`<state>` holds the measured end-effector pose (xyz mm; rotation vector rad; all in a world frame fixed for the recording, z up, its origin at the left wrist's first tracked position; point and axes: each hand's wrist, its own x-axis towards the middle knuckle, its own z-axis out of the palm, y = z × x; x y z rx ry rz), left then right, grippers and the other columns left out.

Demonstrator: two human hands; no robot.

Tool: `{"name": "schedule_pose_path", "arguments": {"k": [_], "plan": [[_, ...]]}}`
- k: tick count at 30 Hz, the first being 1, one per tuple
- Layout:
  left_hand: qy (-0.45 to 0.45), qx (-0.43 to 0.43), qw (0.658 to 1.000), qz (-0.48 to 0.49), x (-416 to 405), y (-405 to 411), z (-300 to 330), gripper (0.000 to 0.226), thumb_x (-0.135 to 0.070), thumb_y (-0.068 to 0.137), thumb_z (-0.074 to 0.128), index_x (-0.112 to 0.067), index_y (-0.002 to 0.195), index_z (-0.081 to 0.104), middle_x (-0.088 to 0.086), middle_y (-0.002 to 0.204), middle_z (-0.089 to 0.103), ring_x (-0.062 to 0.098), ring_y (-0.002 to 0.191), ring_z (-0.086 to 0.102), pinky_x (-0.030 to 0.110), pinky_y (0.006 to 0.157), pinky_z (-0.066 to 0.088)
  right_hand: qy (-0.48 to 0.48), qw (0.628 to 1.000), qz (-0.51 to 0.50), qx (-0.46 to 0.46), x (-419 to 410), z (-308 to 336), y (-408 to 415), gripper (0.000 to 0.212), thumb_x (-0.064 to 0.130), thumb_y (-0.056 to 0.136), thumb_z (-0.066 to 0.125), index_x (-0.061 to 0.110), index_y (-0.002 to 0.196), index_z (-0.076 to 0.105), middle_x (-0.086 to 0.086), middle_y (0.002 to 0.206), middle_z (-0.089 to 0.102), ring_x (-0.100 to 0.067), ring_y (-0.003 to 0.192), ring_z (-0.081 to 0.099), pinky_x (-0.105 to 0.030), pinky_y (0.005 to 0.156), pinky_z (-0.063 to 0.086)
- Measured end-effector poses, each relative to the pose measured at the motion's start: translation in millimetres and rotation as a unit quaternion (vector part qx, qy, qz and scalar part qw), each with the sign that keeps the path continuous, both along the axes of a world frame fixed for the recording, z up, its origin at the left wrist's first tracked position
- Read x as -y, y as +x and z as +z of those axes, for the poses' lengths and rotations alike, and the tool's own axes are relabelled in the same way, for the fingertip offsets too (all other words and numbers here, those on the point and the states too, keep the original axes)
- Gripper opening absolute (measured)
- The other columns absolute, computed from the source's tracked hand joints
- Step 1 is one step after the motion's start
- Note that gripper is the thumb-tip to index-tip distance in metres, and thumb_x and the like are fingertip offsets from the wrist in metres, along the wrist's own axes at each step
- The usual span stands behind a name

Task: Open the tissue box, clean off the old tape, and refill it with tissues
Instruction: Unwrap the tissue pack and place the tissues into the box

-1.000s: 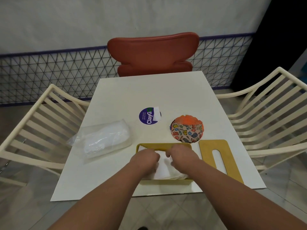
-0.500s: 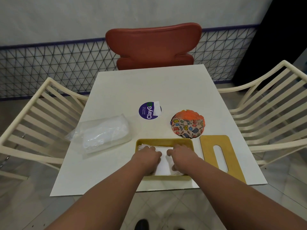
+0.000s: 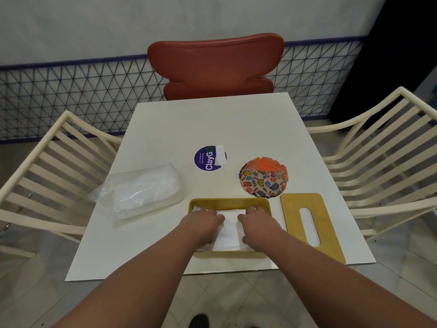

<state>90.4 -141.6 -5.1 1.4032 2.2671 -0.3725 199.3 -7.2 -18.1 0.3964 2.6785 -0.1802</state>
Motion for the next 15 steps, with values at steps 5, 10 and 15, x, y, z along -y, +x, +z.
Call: {"name": "schedule_pose_path", "arguments": {"k": [5, 10, 15], "plan": [[0.002, -0.009, 1.0, -0.004, -0.2, 1.2, -3.8, 0.036, -0.014, 0.09, 0.053, -0.015, 0.126, 0.048, 0.01, 0.123, 0.05, 0.032, 0.113, 0.049, 0.044, 0.089, 0.047, 0.01, 1.0, 0.011, 0.014, -0.4, -2.5, -0.3, 0.045, 0.023, 0.094, 0.059, 0.013, 0.136, 0.044, -0.014, 0.133, 0.042, -0.033, 0.124, 0.04, -0.043, 0.096, 0.047], [-0.019, -0.047, 0.998, -0.033, -1.3, 6.9, -0.1, 0.033, -0.015, 0.083, 0.062, -0.013, 0.115, 0.058, 0.009, 0.122, 0.051, 0.026, 0.112, 0.051, 0.045, 0.1, 0.039, 0.009, 0.999, 0.027, 0.014, -0.8, 9.4, -0.3, 0.037, 0.024, 0.093, 0.056, 0.012, 0.127, 0.052, -0.013, 0.126, 0.049, -0.029, 0.116, 0.047, -0.038, 0.091, 0.047], [0.091, 0.039, 0.99, 0.097, 8.1, 2.7, 24.6, 0.048, -0.011, 0.088, 0.052, -0.023, 0.135, 0.049, -0.001, 0.137, 0.048, 0.023, 0.121, 0.049, 0.038, 0.097, 0.045, -0.048, 0.994, -0.011, -0.096, -3.0, 46.5, -22.4, 0.025, 0.024, 0.089, 0.053, 0.012, 0.111, 0.058, -0.007, 0.105, 0.051, -0.022, 0.091, 0.049, -0.031, 0.069, 0.042]]}}
